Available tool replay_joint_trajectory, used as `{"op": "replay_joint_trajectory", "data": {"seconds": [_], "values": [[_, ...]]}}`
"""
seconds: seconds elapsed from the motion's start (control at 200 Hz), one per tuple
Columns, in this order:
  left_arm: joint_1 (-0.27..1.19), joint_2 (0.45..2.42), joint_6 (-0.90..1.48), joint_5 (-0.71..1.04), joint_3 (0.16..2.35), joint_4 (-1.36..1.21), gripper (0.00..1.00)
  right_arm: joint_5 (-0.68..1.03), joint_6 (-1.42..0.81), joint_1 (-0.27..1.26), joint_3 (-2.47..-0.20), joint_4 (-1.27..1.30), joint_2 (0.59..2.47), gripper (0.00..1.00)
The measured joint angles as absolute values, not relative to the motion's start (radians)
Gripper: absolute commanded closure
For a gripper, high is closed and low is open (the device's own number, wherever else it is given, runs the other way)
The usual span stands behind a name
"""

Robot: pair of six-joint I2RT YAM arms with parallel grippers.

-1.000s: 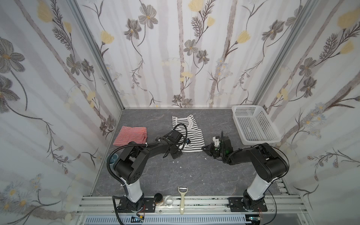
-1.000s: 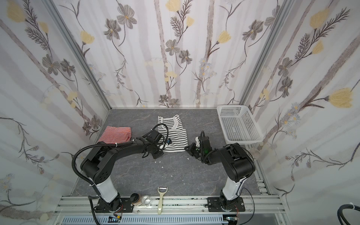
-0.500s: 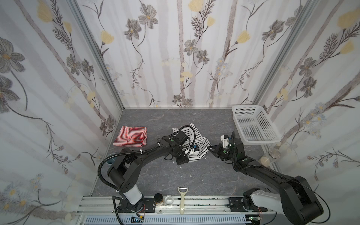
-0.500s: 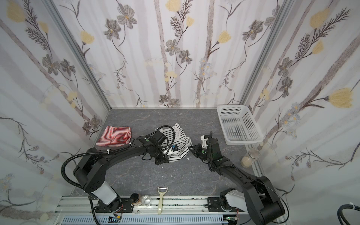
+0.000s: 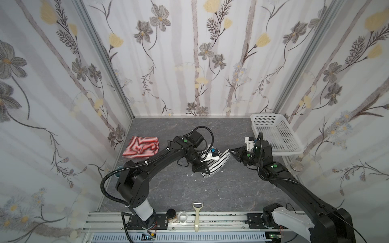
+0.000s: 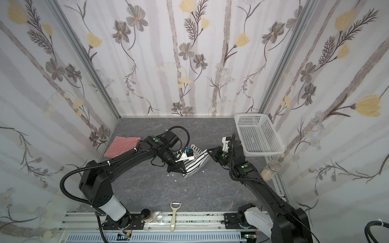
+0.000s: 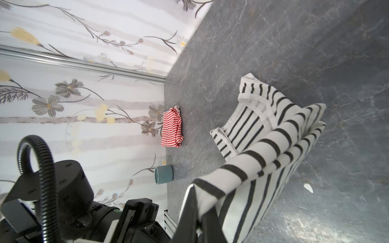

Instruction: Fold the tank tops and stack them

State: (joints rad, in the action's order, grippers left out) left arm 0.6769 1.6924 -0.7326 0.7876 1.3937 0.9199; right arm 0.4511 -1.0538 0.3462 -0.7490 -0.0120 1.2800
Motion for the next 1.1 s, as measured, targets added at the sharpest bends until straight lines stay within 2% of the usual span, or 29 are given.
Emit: {"op": "replay_joint_trajectory", "data": {"seconds": [0.15, 0.43, 0.61, 0.665, 0.764, 0.859, 0.954, 1.099], "values": [[0.566, 1.780, -0.761, 0.820, 1.473, 0.952, 0.93, 0.489, -1.022, 0.343, -0.934, -0.014, 1.491, 1.00], [0.417, 2.031, -0.795, 0.837, 1.640, 0.965, 0.91, 0.548, -0.937, 0.315, -1.334, -0.075, 2.000, 1.00], [0.364, 2.145, -0.793, 0.827, 1.707, 0.954, 0.92, 0.564, -0.910, 0.313, -1.512, -0.116, 2.205, 0.97], [0.364, 2.155, -0.793, 0.823, 1.707, 0.959, 0.90, 0.570, -0.903, 0.314, -1.540, -0.137, 2.241, 0.92], [0.356, 2.178, -0.793, 0.816, 1.703, 0.962, 0.82, 0.570, -0.889, 0.314, -1.566, -0.152, 2.275, 0.70], [0.334, 2.215, -0.784, 0.811, 1.707, 0.965, 0.77, 0.577, -0.870, 0.314, -1.567, -0.136, 2.283, 0.59], [0.296, 2.251, -0.770, 0.818, 1.734, 0.961, 0.74, 0.580, -0.849, 0.319, -1.507, -0.086, 2.238, 0.55], [0.233, 2.313, -0.696, 0.832, 1.825, 0.923, 0.62, 0.574, -0.816, 0.332, -1.396, -0.035, 2.141, 0.59]]}}
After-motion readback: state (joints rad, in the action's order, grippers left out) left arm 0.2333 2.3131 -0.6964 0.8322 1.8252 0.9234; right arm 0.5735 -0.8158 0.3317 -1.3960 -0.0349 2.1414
